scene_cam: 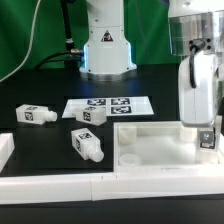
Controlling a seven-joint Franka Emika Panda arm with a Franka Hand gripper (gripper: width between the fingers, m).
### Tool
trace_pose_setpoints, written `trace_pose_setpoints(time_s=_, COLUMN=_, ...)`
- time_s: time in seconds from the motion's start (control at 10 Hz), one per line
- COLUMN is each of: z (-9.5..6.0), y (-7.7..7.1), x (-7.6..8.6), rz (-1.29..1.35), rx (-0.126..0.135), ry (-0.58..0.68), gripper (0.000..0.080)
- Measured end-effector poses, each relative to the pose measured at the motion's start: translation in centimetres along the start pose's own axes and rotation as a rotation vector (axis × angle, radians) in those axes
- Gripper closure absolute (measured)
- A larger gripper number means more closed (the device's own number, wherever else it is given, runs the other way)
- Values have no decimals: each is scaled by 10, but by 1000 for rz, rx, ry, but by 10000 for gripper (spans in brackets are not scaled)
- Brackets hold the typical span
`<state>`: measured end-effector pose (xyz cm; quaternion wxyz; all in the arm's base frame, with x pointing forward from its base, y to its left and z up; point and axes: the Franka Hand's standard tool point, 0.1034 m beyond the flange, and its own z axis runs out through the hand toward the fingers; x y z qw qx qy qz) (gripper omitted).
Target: Assemble one leg
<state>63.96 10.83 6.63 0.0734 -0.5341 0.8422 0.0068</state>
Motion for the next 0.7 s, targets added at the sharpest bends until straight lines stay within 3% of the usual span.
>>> trace_pose_setpoints(time_s=0.1, z=1, y=0, x=0, rz=-10, rx=-1, ry=0, gripper=318)
trace_pose_setpoints(time_s=0.2, z=1, y=0, x=0, rz=-10, rx=-1, ry=1, gripper=318)
trace_pose_setpoints(time_s=0.3, z=1, y=1, x=0, rz=-11, rx=-1, ry=0, gripper=184)
trace_pose_setpoints(time_s=0.4, z=-7, y=3, x=-7, rz=-60, rx=-9, ry=-8, gripper=184)
trace_pose_setpoints(time_s=0.5, z=-25, y=4, x=-15, rz=-89, rx=-16, ry=-30, gripper=160)
trace_pose_setpoints(time_s=0.6, z=-36, y=3, x=-18, rz=-90, rx=-8, ry=-42, gripper=153)
trace_pose_setpoints(time_s=0.7, z=-35, y=4, x=-18, rz=-91, rx=-10, ry=-41, gripper=153)
